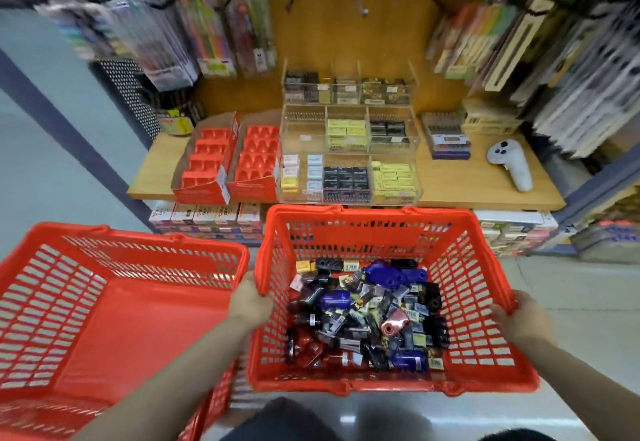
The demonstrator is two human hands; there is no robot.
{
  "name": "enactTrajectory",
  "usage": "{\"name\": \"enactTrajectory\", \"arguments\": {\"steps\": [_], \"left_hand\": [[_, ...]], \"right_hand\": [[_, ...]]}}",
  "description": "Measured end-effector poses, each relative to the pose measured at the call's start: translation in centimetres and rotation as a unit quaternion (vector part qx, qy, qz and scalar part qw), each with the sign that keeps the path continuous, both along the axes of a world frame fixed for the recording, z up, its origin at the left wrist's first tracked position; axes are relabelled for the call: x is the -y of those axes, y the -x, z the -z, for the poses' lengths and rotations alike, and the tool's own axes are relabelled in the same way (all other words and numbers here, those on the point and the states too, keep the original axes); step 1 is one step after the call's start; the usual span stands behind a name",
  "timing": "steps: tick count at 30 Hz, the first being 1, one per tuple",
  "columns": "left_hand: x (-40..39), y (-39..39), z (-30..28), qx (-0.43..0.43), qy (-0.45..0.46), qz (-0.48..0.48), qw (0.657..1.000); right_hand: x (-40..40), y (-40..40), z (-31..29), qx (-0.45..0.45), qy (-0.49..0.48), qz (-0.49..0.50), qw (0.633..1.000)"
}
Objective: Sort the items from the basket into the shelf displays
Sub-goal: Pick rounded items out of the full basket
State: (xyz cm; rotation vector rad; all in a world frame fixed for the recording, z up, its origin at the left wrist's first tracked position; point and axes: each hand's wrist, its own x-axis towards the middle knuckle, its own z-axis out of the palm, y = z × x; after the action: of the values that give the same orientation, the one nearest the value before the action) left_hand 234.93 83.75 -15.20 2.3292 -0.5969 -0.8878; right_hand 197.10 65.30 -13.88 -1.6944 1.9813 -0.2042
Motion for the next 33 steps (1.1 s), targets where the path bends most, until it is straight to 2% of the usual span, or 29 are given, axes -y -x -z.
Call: {"name": "enactTrajectory", "arguments": {"steps": [3,6,10,13,15,18,20,22,24,27,30,33], "left_hand": [[-0.1,-0.9,-0.5,-0.035,-0.002,0.036,0.999],[-0.2,-1.0,-0.8,-0.046,0.006,0.023,0.999],[-0.1,-0.6,-0.3,-0.033,0.003,0.005,0.999],[0.1,-0.5,-0.4,0.003,-0.013,0.009,1.0],[0.4,-0.3,-0.6,0.049,0.008,0.038,0.998],[1.4,0.4,-1.2,0.136,0.08,0.092,0.983],[2.0,0.8,-1.4,0.205,0.128,0.141,0.96],[2.9,0.8,-1.3,0.202,0.156,0.209,0.944],[4.0,0.5,-0.2,0.153,0.119,0.299,0.935],[5.9,0.5,3.0,0.099,0.015,0.39,0.916],[7.8,1.3,6.4,0.072,-0.054,0.401,0.912],[8.9,2.3,8.7,0.058,-0.089,0.406,0.908]], "right_hand": [[0.2,-0.6,-0.1,-0.024,0.014,0.009,1.0],[-0.4,-0.7,0.5,-0.027,0.015,0.022,0.999],[-0.6,-0.5,1.0,0.0,0.05,0.035,0.998],[-1.4,-1.0,1.6,-0.012,0.065,0.015,0.998],[-1.7,-1.5,2.2,-0.08,0.089,-0.061,0.991],[-1.5,-3.8,2.0,-0.165,0.119,-0.236,0.95],[-1.4,-5.8,1.8,-0.135,0.083,-0.335,0.929],[-1.1,-7.8,2.2,-0.073,0.006,-0.38,0.922],[-0.9,-9.2,3.2,-0.044,-0.055,-0.383,0.921],[-0.8,-10.3,6.5,-0.053,-0.099,-0.387,0.915],[-0.9,-10.9,9.5,-0.055,-0.123,-0.38,0.915],[-0.2,-11.0,11.0,-0.036,-0.091,-0.357,0.929]]}}
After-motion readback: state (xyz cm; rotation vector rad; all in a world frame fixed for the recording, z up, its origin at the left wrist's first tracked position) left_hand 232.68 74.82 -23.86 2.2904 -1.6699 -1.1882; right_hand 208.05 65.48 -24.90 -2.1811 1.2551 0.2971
